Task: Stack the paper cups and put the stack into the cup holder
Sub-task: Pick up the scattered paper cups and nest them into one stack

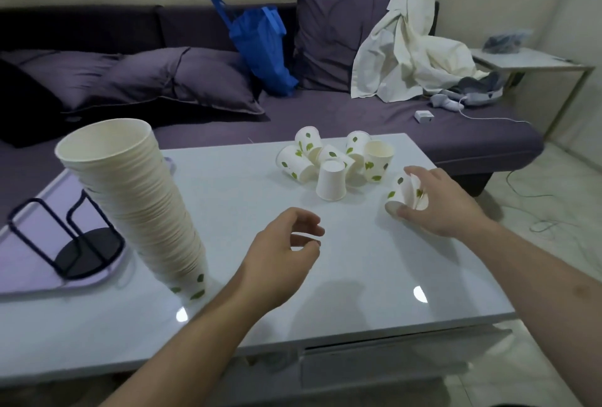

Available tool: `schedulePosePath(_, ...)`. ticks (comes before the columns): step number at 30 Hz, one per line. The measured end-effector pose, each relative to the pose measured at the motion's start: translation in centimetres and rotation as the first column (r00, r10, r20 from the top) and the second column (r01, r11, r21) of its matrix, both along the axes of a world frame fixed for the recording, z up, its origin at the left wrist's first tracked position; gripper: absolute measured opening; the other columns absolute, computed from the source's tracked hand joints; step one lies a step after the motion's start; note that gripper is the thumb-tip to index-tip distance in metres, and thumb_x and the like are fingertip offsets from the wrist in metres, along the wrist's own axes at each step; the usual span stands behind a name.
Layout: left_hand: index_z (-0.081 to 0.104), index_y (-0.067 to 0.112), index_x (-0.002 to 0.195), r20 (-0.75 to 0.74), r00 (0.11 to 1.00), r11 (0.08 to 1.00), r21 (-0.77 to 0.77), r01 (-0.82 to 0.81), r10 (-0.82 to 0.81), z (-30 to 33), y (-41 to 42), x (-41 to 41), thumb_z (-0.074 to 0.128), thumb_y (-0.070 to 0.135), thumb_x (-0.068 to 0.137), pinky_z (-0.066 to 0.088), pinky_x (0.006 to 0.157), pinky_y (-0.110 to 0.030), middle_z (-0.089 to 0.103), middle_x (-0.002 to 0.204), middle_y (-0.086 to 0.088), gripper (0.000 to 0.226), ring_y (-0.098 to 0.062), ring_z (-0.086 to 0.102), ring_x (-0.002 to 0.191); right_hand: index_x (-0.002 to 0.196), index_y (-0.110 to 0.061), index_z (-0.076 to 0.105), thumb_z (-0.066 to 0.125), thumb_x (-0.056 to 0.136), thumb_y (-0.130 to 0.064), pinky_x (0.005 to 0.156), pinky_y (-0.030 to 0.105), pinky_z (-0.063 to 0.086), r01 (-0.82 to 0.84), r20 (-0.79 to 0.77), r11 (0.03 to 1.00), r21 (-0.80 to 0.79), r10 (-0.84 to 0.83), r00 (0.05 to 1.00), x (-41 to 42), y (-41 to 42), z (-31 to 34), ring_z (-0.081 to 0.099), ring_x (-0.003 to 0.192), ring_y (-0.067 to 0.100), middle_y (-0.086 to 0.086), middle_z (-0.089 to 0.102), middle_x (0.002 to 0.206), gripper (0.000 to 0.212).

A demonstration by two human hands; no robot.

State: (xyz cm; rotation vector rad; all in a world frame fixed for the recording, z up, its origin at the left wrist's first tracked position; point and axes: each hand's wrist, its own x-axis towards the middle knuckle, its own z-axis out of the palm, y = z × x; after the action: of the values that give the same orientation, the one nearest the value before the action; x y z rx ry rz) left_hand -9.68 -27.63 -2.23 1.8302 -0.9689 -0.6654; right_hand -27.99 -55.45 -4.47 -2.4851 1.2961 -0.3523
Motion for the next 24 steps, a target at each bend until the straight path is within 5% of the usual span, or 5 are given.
schedulePosePath(6,0.066,0.03,0.117,-0.115,0.992,0.999,-0.016,-0.051,0.049,1.2,1.0,-0.3,0.067,0.026,0.097,0.065,0.087,-0.043,0.073,0.112,0.015,0.021,-0.011,0.075,0.098,0.154,-0.044,0.04,0.079,0.068,-0.074,0.095,0.033,0.043,-0.192,0.15,0.981,-0.034,0.195,0.969,0.2,6.2,2.5,0.05,0.118,0.008,-0.016,0.048,0.132,0.099)
schedulePosePath(12,0.059,0.014,0.136,-0.481,0.876,0.999,0.018,0.041,-0.028,5.0,3.3,-0.8,0.077,0.059,0.085,0.065,0.091,-0.039,0.075,0.123,-0.003,0.07,-0.02,0.076,0.109,0.157,-0.034,0.043,0.092,0.075,-0.053,0.112,0.019,0.04,-0.581,0.282,0.793,-0.182,0.608,0.742,2.4,15.7,7.4,0.045,0.139,0.002,-0.019,0.051,0.148,0.097)
schedulePosePath(17,0.059,0.015,0.126,-0.625,0.779,0.994,-0.105,-0.024,-0.047,8.6,6.6,-0.8,0.082,0.029,0.09,0.066,0.084,-0.044,0.079,0.111,-0.011,0.045,-0.03,0.08,0.098,0.159,-0.04,0.035,0.093,0.076,-0.037,0.098,0.026,0.057,-0.601,0.386,0.773,-0.203,0.627,0.676,4.3,19.7,10.6,0.052,0.13,0.005,-0.022,0.048,0.144,0.101)
schedulePosePath(20,0.06,0.016,0.121,-0.653,0.754,0.977,-0.199,-0.08,-0.072,10.4,8.6,-0.7,0.08,0.021,0.09,0.066,0.078,-0.043,0.081,0.102,-0.01,0.038,-0.031,0.081,0.096,0.156,-0.041,0.039,0.074,0.088,-0.054,0.089,0.021,0.059,-0.612,0.54,0.778,-0.142,0.579,0.611,5.2,21.7,12.9,0.055,0.125,0.004,-0.023,0.048,0.143,0.078)
schedulePosePath(24,0.063,0.018,0.131,-0.59,0.803,0.93,-0.336,-0.152,-0.082,12.9,10.7,-0.3,0.079,0.024,0.089,0.066,0.084,-0.044,0.08,0.113,-0.007,0.046,-0.028,0.078,0.106,0.15,-0.027,0.05,0.046,0.096,-0.028,0.093,0.014,0.048,-0.542,0.704,0.827,-0.149,0.473,0.529,7.1,23.8,15.2,0.053,0.126,0.003,-0.012,0.053,0.137,0.054)
